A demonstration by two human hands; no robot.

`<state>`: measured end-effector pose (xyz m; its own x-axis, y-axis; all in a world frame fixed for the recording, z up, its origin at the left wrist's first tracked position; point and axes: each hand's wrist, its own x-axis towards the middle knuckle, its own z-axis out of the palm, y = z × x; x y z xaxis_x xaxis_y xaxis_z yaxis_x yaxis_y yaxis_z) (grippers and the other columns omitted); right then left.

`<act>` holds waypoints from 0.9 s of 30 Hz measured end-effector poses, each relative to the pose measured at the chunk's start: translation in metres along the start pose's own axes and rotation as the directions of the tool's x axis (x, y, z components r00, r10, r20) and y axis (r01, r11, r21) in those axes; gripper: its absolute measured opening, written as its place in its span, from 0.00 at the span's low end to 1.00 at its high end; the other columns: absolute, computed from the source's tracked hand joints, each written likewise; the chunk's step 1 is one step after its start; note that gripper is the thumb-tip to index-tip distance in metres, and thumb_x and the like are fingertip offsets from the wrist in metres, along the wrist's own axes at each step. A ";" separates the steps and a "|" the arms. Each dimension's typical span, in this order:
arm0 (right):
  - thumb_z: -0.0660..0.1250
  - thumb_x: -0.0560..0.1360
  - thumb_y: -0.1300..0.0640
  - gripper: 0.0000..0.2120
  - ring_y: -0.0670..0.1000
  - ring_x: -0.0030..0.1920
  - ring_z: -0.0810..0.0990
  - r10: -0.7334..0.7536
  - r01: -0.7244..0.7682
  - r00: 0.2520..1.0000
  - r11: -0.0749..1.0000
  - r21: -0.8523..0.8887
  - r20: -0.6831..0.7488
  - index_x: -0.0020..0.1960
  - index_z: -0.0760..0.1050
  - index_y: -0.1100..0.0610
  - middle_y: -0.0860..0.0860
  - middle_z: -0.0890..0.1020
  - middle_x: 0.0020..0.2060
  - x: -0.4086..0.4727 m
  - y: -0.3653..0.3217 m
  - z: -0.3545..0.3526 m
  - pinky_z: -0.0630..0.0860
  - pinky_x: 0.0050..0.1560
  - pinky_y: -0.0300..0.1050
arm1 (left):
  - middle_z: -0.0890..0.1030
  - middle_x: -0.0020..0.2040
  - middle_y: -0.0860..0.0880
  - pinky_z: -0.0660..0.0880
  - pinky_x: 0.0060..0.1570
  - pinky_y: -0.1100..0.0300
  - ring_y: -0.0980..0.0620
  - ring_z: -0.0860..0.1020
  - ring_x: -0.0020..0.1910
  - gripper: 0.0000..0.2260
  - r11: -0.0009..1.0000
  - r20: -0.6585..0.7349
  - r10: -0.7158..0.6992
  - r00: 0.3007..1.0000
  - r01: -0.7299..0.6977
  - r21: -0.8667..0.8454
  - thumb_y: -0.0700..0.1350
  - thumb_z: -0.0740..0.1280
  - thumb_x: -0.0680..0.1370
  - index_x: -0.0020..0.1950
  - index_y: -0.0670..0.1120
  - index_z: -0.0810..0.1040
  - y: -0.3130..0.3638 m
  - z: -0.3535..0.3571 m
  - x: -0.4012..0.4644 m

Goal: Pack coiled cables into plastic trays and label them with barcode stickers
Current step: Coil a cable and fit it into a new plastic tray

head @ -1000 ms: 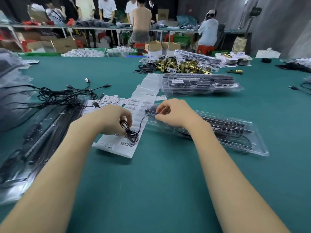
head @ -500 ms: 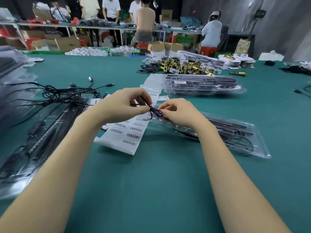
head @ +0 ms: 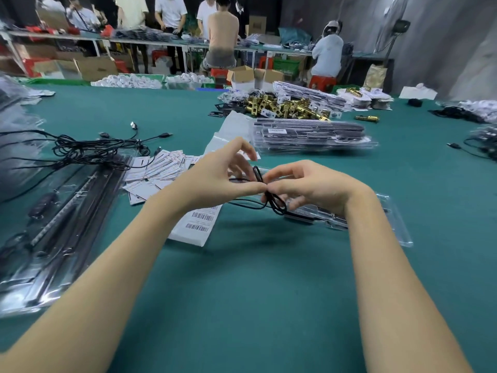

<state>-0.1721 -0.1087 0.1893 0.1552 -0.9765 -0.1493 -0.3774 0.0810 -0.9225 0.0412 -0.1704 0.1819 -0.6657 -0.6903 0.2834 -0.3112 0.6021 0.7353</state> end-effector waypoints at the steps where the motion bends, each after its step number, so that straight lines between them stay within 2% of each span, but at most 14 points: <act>1: 0.70 0.78 0.58 0.10 0.45 0.37 0.75 0.004 -0.004 1.000 0.999 0.036 0.011 0.59 0.80 0.56 0.54 0.84 0.47 -0.002 0.002 -0.002 0.75 0.35 0.36 | 0.83 0.45 0.55 0.73 0.47 0.69 0.58 0.79 0.46 0.20 0.998 -0.067 0.032 0.997 -0.027 0.061 0.54 0.78 0.70 0.55 0.51 0.73 0.000 0.000 0.000; 3: 0.73 0.75 0.57 0.14 0.45 0.35 0.77 0.010 -0.015 0.999 0.989 0.149 0.034 0.59 0.80 0.57 0.54 0.84 0.46 -0.004 0.009 -0.007 0.75 0.32 0.34 | 0.79 0.41 0.57 0.70 0.41 0.69 0.58 0.76 0.41 0.16 0.989 -0.193 0.076 0.978 -0.050 0.136 0.54 0.77 0.71 0.50 0.51 0.75 0.000 -0.006 0.001; 5: 0.73 0.72 0.57 0.16 0.43 0.31 0.79 -0.003 -0.014 0.998 0.962 0.273 0.060 0.59 0.79 0.57 0.53 0.85 0.44 -0.006 0.015 -0.012 0.75 0.29 0.33 | 0.76 0.32 0.57 0.70 0.35 0.66 0.57 0.71 0.32 0.10 0.990 -0.208 0.033 0.978 -0.004 0.139 0.53 0.74 0.75 0.42 0.51 0.76 -0.002 -0.020 0.002; 7: 0.71 0.72 0.57 0.15 0.42 0.30 0.79 -0.041 0.007 0.996 0.929 0.371 0.082 0.59 0.78 0.56 0.52 0.85 0.43 -0.007 0.020 -0.013 0.75 0.27 0.32 | 0.80 0.32 0.57 0.72 0.32 0.63 0.57 0.72 0.29 0.10 0.985 -0.024 -0.120 0.992 0.122 0.120 0.56 0.70 0.77 0.41 0.52 0.80 -0.005 -0.031 0.000; 9: 0.69 0.72 0.59 0.14 0.43 0.30 0.80 -0.096 0.052 0.993 0.877 0.477 0.068 0.58 0.77 0.54 0.53 0.85 0.43 -0.008 0.025 -0.014 0.75 0.27 0.31 | 0.84 0.38 0.58 0.72 0.32 0.66 0.59 0.77 0.32 0.09 0.970 0.149 -0.193 0.970 0.166 0.178 0.59 0.69 0.77 0.45 0.55 0.84 -0.006 -0.036 -0.004; 11: 0.68 0.72 0.60 0.13 0.43 0.30 0.79 -0.153 0.119 0.988 0.810 0.574 0.011 0.57 0.76 0.54 0.52 0.85 0.43 -0.008 0.027 -0.014 0.75 0.28 0.31 | 0.84 0.43 0.62 0.73 0.38 0.69 0.63 0.81 0.40 0.05 0.968 0.197 -0.170 0.965 0.126 0.218 0.59 0.70 0.76 0.49 0.61 0.84 -0.007 -0.037 -0.006; 12: 0.67 0.73 0.61 0.13 0.43 0.31 0.79 -0.182 0.152 0.983 0.774 0.614 -0.014 0.57 0.76 0.54 0.52 0.84 0.43 -0.008 0.028 -0.013 0.75 0.29 0.31 | 0.84 0.45 0.62 0.73 0.41 0.68 0.63 0.81 0.43 0.05 0.968 0.226 -0.173 0.959 0.123 0.220 0.58 0.71 0.76 0.50 0.63 0.83 -0.007 -0.037 -0.006; 14: 0.65 0.74 0.61 0.13 0.44 0.32 0.80 -0.238 0.205 0.970 0.708 0.675 -0.044 0.58 0.76 0.54 0.51 0.83 0.43 -0.007 0.027 -0.011 0.76 0.31 0.32 | 0.83 0.44 0.59 0.74 0.40 0.63 0.59 0.82 0.42 0.09 0.960 0.212 -0.195 0.958 0.142 0.240 0.56 0.74 0.73 0.52 0.62 0.78 -0.010 -0.033 -0.005; 16: 0.65 0.74 0.60 0.13 0.45 0.37 0.80 -0.261 0.238 0.962 0.675 0.699 -0.076 0.58 0.78 0.53 0.50 0.83 0.43 -0.007 0.026 -0.010 0.79 0.36 0.35 | 0.82 0.39 0.54 0.74 0.36 0.60 0.54 0.81 0.36 0.15 0.931 0.040 -0.176 0.984 0.153 0.332 0.54 0.75 0.72 0.52 0.58 0.71 -0.015 -0.030 -0.002; 18: 0.65 0.74 0.59 0.15 0.47 0.40 0.80 -0.265 0.249 0.960 0.681 0.688 -0.086 0.59 0.79 0.53 0.50 0.82 0.44 -0.007 0.026 -0.010 0.79 0.40 0.37 | 0.82 0.35 0.53 0.76 0.33 0.60 0.55 0.80 0.30 0.14 0.917 -0.056 -0.154 0.987 0.164 0.364 0.55 0.73 0.75 0.55 0.59 0.70 -0.019 -0.029 -0.002; 20: 0.65 0.74 0.59 0.16 0.47 0.40 0.81 -0.253 0.240 0.964 0.701 0.671 -0.080 0.60 0.79 0.53 0.50 0.82 0.44 -0.007 0.027 -0.011 0.79 0.40 0.36 | 0.83 0.33 0.54 0.76 0.31 0.62 0.56 0.79 0.26 0.09 0.927 0.019 -0.183 0.983 0.166 0.336 0.57 0.71 0.75 0.54 0.62 0.76 -0.020 -0.028 -0.004; 23: 0.66 0.74 0.59 0.15 0.47 0.39 0.81 -0.243 0.231 0.967 0.711 0.664 -0.077 0.59 0.82 0.52 0.50 0.83 0.45 -0.006 0.028 -0.011 0.79 0.39 0.35 | 0.82 0.33 0.51 0.76 0.30 0.64 0.50 0.82 0.27 0.02 0.969 0.125 -0.193 0.973 0.170 0.180 0.52 0.72 0.77 0.49 0.57 0.82 -0.019 -0.022 -0.007; 25: 0.67 0.74 0.59 0.15 0.47 0.39 0.82 -0.234 0.224 0.969 0.717 0.660 -0.074 0.59 0.83 0.51 0.50 0.83 0.45 -0.006 0.027 -0.011 0.79 0.38 0.35 | 0.82 0.31 0.50 0.78 0.31 0.61 0.48 0.83 0.28 0.03 0.968 0.128 -0.220 0.967 0.200 0.152 0.49 0.71 0.78 0.46 0.51 0.82 -0.015 -0.024 -0.009; 27: 0.68 0.74 0.59 0.16 0.47 0.39 0.82 -0.206 0.200 0.976 0.734 0.649 -0.067 0.61 0.81 0.53 0.51 0.84 0.45 -0.004 0.028 -0.013 0.79 0.36 0.35 | 0.82 0.31 0.51 0.82 0.35 0.55 0.48 0.84 0.30 0.04 0.951 0.058 -0.260 0.964 0.246 0.186 0.47 0.70 0.79 0.46 0.49 0.82 -0.010 -0.036 -0.009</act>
<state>-0.1952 -0.1047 0.1688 0.1677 -0.9835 0.0683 0.3460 -0.0062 -0.9382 0.0744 -0.1847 0.1939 -0.5998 -0.7988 0.0466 -0.5859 0.4781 0.6543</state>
